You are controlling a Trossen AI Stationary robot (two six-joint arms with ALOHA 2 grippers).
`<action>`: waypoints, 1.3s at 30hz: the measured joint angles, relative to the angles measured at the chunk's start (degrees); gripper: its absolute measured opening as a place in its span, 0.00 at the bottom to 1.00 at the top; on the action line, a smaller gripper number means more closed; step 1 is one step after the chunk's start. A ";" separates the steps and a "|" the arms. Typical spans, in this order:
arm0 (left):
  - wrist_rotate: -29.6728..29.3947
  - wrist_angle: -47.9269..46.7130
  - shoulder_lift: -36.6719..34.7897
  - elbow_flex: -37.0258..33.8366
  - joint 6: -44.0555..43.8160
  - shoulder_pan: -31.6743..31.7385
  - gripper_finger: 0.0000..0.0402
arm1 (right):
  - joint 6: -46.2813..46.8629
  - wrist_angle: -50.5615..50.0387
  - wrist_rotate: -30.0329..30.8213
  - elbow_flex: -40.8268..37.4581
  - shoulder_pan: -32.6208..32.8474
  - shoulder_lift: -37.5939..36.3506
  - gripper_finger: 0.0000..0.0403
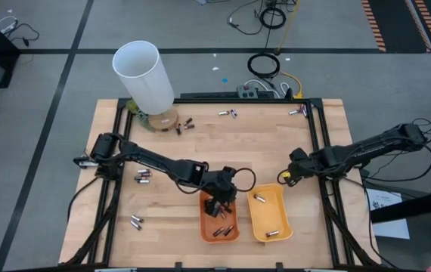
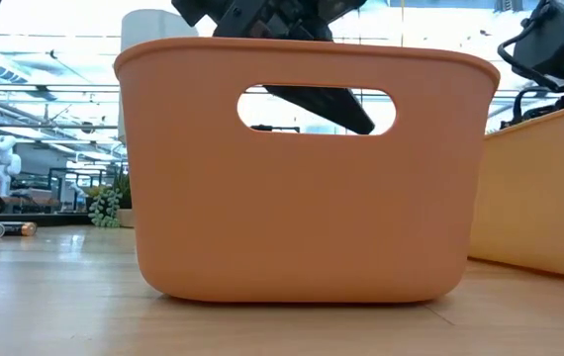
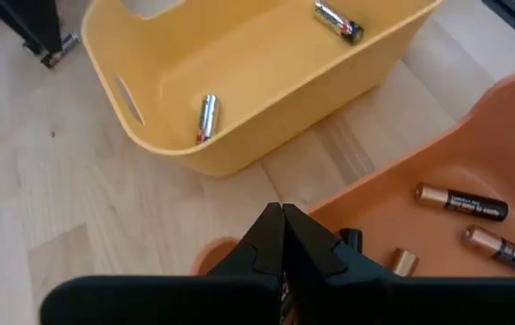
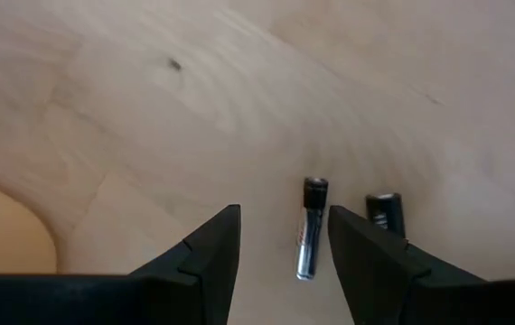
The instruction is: Sort batteries
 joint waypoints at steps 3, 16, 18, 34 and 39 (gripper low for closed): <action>0.00 -0.88 -0.43 0.00 0.01 0.32 0.02 | -0.53 -0.27 -0.64 0.00 0.00 1.19 0.40; -3.86 -2.45 -10.28 -1.71 0.17 0.23 0.02 | -4.70 3.80 -1.35 0.26 0.00 12.45 0.40; -4.91 -1.00 -13.99 -4.89 0.52 0.25 0.02 | -5.12 4.48 -1.67 0.31 0.00 14.31 0.39; -5.39 39.14 -29.35 -35.49 -11.31 -0.02 0.02 | -2.79 6.84 -2.46 0.35 0.02 16.26 0.04; -5.38 42.95 -29.24 -36.96 -9.71 -0.52 0.02 | -4.03 6.38 -1.79 0.45 0.00 15.30 0.03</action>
